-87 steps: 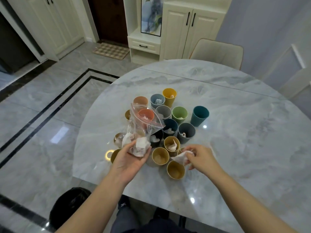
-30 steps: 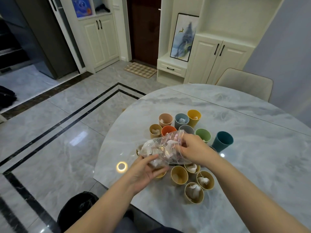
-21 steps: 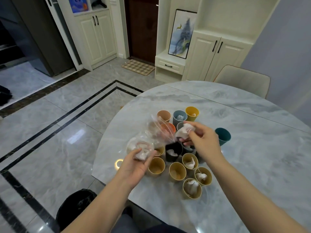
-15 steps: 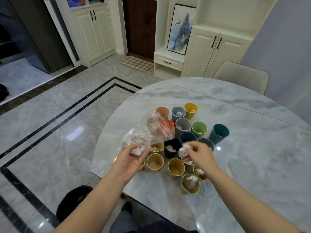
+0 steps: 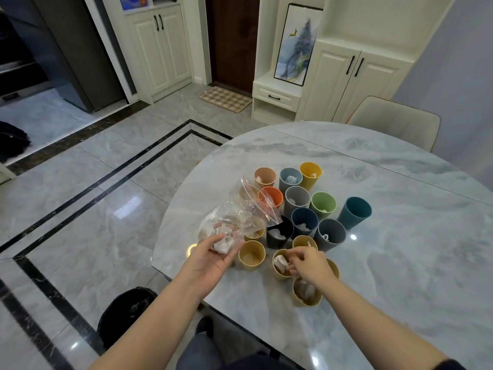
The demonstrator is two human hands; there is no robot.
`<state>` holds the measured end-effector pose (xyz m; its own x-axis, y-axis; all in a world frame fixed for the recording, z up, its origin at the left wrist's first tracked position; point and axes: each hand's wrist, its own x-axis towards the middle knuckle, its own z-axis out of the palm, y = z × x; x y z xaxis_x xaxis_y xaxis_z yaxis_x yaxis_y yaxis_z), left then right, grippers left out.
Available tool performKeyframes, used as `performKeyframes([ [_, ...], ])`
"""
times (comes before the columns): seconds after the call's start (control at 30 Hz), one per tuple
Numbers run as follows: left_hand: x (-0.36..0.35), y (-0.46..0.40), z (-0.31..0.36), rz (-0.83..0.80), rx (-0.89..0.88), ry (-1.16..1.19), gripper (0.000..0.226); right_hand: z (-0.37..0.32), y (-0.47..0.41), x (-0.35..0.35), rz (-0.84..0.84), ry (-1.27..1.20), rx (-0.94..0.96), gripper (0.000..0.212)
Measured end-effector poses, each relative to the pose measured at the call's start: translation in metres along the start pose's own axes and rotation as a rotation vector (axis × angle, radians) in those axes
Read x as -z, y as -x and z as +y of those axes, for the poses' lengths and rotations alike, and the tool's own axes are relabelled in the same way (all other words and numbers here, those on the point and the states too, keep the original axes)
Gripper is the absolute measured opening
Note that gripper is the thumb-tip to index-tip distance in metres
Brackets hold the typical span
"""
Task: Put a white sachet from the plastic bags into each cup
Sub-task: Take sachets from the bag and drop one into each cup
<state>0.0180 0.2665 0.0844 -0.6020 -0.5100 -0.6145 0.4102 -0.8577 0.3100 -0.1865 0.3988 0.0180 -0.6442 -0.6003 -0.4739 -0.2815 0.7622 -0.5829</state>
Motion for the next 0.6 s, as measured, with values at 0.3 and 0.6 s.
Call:
performKeyframes([
  [0.3, 0.0, -0.003, -0.007, -0.003, 0.031, -0.073, 0.067, -0.064, 0.048, 0.048, 0.51, -0.575, 0.4, 0.029],
  [0.6, -0.001, -0.002, -0.016, -0.147, 0.136, -0.208, 0.06, -0.101, 0.048, 0.089, -0.107, 0.024, 0.357, 0.046],
])
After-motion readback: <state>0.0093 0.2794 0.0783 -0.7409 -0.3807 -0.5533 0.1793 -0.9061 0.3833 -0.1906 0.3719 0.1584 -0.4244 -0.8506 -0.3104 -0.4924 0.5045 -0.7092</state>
